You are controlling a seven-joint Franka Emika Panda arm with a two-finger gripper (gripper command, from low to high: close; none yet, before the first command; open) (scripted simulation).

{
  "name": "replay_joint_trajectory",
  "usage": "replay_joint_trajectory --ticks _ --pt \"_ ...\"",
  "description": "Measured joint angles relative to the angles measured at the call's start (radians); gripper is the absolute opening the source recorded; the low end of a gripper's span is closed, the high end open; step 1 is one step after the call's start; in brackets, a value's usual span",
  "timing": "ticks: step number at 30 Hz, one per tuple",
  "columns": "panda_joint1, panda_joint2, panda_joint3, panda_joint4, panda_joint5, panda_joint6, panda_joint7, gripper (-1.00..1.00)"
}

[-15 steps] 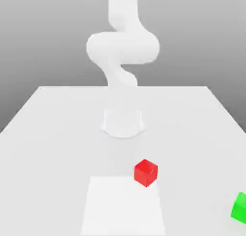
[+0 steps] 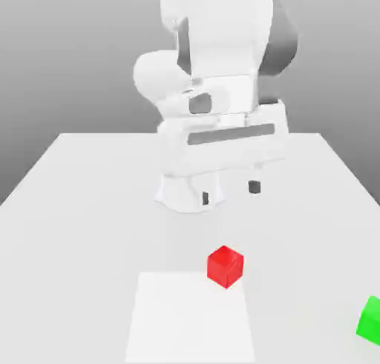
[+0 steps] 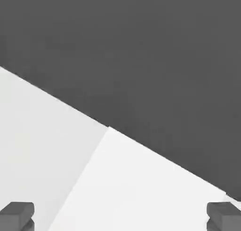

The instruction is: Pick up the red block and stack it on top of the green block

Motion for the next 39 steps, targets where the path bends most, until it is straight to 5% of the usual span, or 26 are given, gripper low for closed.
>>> replay_joint_trajectory --ticks 9,10,17,26,33,39 --pt "0.012 0.433 0.06 -0.054 0.074 0.35 -0.153 0.0" --pt "0.005 0.459 0.068 -0.051 0.077 0.372 -0.155 -1.0" --pt "0.001 0.461 0.072 -0.051 0.075 0.373 -0.153 -1.0" --pt "-0.013 0.185 0.069 -0.084 0.007 0.13 -0.1 -1.0" --pt "0.038 0.286 0.141 0.141 -0.125 0.005 0.165 -1.0" --pt "0.123 0.414 0.189 0.358 -0.128 -0.091 0.335 -1.0"
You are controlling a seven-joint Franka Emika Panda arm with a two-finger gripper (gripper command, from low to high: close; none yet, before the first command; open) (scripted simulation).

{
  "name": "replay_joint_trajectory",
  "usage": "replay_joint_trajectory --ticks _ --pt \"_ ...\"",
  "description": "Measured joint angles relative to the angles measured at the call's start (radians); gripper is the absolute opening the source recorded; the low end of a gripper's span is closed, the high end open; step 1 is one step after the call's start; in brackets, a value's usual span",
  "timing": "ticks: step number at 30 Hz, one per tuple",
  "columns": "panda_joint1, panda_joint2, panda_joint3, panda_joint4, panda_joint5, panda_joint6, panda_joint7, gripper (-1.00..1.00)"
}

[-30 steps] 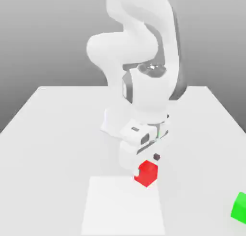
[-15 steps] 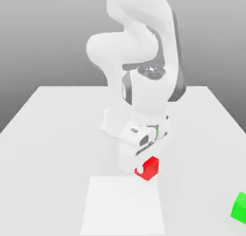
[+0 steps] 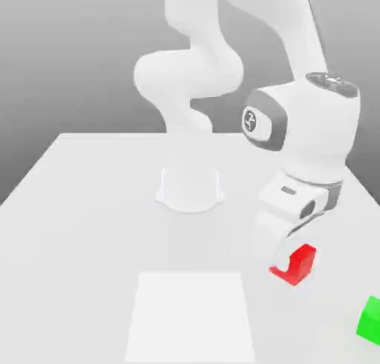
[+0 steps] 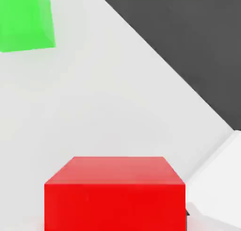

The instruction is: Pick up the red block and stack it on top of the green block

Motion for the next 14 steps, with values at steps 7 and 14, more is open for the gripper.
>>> replay_joint_trajectory --ticks 7,14 --pt "0.083 0.153 0.063 0.23 0.06 -0.076 0.136 -1.0" --pt "0.109 0.277 0.042 0.252 0.029 0.026 0.17 1.0"
